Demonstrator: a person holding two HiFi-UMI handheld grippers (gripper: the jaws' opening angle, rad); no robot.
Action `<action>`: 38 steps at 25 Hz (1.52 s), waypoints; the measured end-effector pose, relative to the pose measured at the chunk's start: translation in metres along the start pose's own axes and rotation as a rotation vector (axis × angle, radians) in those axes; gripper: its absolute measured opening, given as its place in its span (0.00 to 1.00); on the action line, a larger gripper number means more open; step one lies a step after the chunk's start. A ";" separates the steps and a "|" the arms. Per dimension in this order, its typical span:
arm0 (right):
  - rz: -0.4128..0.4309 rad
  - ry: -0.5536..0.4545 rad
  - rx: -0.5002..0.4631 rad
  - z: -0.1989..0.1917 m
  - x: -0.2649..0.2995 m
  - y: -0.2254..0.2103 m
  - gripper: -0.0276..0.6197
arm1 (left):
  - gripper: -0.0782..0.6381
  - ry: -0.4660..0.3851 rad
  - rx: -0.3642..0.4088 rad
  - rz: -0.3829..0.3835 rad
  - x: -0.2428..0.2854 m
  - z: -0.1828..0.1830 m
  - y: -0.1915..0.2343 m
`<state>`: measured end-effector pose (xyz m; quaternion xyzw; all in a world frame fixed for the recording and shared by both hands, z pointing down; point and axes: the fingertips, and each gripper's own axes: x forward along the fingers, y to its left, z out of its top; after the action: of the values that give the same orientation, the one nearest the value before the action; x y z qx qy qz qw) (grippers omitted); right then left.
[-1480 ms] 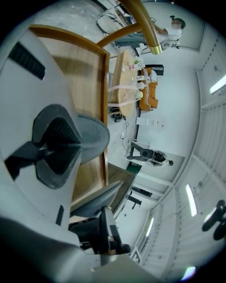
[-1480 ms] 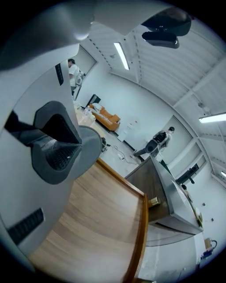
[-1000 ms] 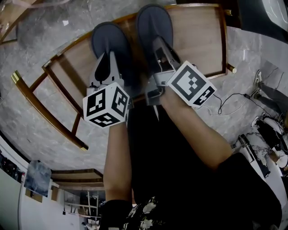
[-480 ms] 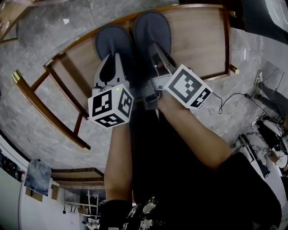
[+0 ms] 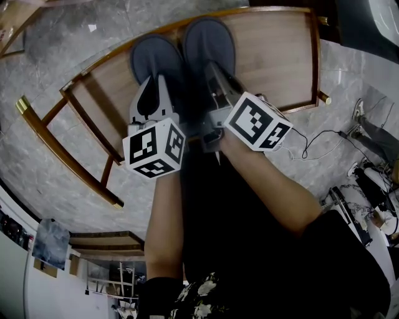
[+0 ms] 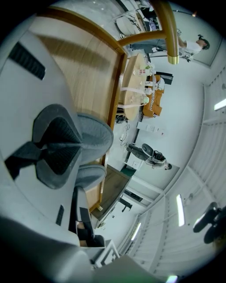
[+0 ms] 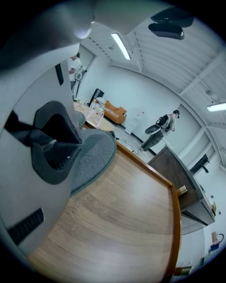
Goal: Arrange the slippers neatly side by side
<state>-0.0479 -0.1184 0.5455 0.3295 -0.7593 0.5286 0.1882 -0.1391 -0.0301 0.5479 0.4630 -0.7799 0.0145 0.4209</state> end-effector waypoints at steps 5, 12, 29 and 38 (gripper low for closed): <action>0.066 0.057 -0.065 -0.011 0.005 0.003 0.06 | 0.15 -0.011 0.005 -0.002 0.001 -0.001 -0.002; 0.145 0.089 -0.123 -0.010 0.005 0.013 0.09 | 0.30 -0.014 0.016 -0.046 0.000 0.001 -0.013; 0.287 0.045 -0.416 0.037 -0.072 0.055 0.04 | 0.31 -0.100 0.173 -0.036 -0.082 0.031 -0.035; 0.352 -0.164 -0.841 0.076 -0.143 0.142 0.04 | 0.11 -0.337 0.375 -0.011 -0.168 0.123 -0.063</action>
<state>-0.0410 -0.1141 0.3304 0.1311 -0.9646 0.1711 0.1522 -0.1359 0.0026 0.3326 0.5330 -0.8203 0.0794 0.1916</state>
